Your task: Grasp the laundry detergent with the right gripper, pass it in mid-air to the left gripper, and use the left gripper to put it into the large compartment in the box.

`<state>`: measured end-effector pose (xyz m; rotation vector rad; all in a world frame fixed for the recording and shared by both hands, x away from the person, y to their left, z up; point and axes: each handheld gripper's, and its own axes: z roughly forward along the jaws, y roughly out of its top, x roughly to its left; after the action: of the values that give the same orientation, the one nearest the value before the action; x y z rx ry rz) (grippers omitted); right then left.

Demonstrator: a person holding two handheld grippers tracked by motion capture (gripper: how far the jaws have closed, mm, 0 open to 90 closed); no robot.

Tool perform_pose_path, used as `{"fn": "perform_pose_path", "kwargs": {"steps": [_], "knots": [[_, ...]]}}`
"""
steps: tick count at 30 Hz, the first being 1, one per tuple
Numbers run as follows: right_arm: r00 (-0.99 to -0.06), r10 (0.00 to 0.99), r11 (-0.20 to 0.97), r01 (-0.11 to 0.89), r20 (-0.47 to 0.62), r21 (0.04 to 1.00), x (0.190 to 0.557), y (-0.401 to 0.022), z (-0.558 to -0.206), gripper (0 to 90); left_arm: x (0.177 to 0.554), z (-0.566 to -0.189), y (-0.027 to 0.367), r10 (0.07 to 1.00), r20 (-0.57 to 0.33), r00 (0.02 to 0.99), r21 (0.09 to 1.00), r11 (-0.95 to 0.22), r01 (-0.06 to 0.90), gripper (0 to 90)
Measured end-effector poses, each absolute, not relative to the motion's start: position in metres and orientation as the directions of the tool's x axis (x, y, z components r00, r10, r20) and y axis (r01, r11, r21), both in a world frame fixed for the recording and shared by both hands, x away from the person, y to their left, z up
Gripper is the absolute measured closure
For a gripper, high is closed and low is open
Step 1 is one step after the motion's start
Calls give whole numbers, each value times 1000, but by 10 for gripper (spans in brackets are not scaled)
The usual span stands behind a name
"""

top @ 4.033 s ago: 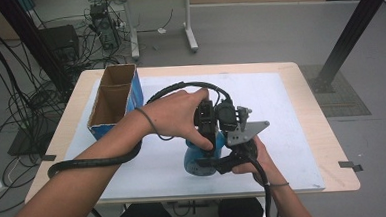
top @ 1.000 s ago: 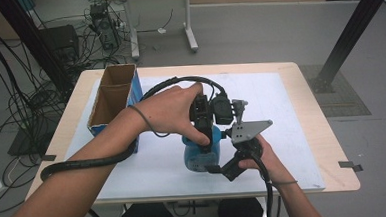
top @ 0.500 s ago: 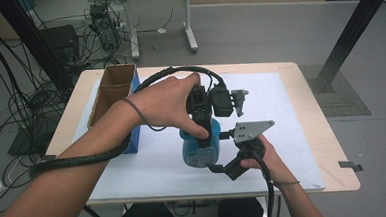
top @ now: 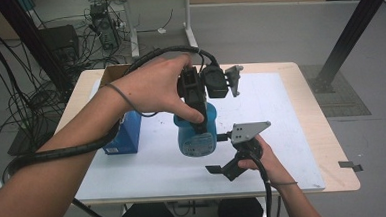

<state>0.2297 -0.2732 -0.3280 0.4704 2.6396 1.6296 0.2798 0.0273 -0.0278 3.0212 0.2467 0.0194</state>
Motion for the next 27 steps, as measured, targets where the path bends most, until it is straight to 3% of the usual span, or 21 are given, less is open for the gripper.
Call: {"fn": "perform_pose_path", "kwargs": {"steps": [5, 10, 17, 27], "knots": [[-953, 259, 413, 258, 158, 874, 230, -274, -330, 36, 284, -21, 31, 212, 16, 977, 100, -973, 209, 375], [-949, 270, 413, 265, 161, 871, 231, -275, -331, 36, 293, -13, 42, 318, 28, 948, 98, -944, 314, 374], [-946, 282, 421, 271, 160, 865, 231, -276, -329, 36, 308, -4, 67, 493, 34, 869, 138, -864, 484, 374], [-944, 289, 415, 274, 159, 868, 231, -278, -328, 37, 325, 6, 85, 653, 45, 756, 126, -754, 644, 374]]}}
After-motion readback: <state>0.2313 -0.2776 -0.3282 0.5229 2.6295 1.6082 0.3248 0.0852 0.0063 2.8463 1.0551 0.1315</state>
